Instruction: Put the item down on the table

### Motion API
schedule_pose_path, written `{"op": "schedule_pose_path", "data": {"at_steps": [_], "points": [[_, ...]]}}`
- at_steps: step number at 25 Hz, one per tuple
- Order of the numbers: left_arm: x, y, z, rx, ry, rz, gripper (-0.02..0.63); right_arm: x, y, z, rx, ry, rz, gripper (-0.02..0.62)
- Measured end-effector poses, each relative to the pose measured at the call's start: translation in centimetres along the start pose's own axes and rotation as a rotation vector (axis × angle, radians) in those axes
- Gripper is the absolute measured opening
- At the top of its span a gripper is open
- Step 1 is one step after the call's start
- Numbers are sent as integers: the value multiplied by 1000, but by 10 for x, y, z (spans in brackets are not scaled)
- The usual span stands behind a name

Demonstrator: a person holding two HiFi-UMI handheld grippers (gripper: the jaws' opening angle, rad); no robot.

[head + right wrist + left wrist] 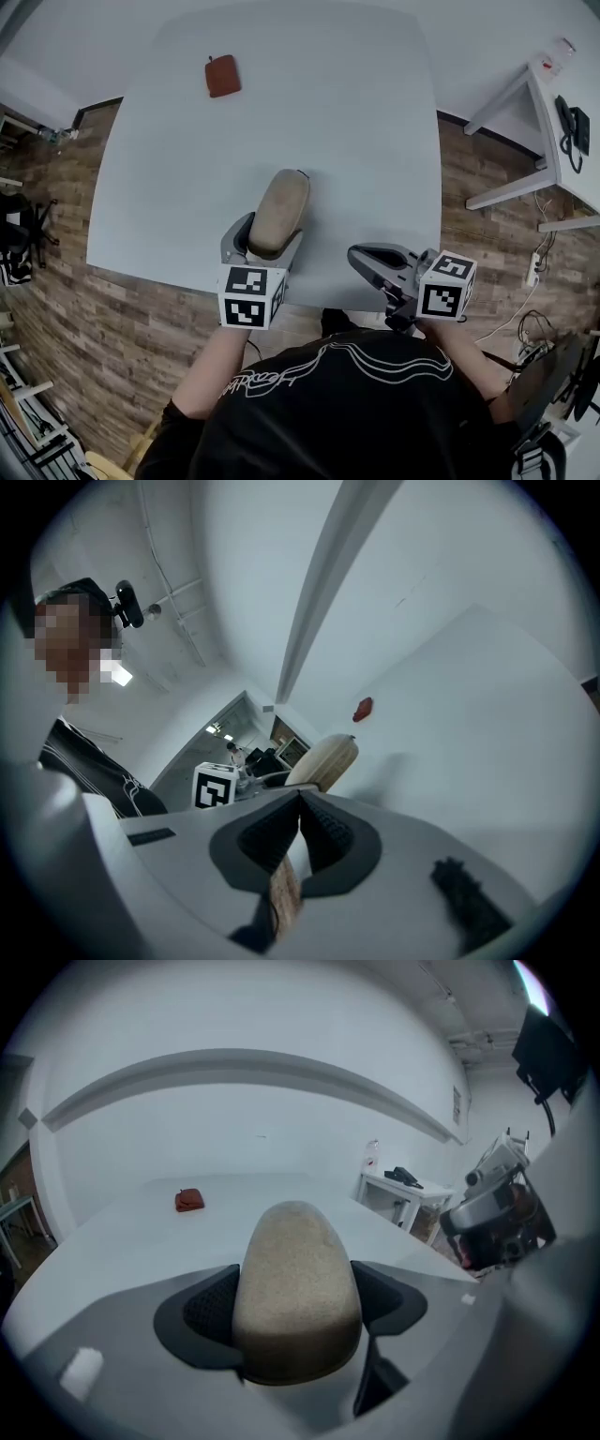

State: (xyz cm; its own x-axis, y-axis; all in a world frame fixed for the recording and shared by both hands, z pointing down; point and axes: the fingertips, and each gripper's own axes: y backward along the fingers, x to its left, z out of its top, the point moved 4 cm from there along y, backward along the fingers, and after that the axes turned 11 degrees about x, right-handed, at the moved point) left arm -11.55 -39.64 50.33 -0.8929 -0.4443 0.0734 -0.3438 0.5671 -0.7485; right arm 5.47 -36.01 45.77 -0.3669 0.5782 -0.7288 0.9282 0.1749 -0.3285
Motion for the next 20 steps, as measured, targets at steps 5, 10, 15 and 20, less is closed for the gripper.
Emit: {"op": "schedule_pose_path", "data": {"at_steps": [5, 10, 15, 20], "points": [[5, -37, -11, 64, -70, 31, 377, -10, 0, 0, 10, -29, -7, 8], [9, -57, -28, 112, -95, 47, 379, -17, 3, 0, -1, -53, -20, 8], [11, -65, -40, 127, -150, 71, 380, -18, 6, -3, -8, -60, -28, 8], [11, -68, -43, 138, -175, 81, 383, -12, 10, -12, -4, -52, -44, 8]]}}
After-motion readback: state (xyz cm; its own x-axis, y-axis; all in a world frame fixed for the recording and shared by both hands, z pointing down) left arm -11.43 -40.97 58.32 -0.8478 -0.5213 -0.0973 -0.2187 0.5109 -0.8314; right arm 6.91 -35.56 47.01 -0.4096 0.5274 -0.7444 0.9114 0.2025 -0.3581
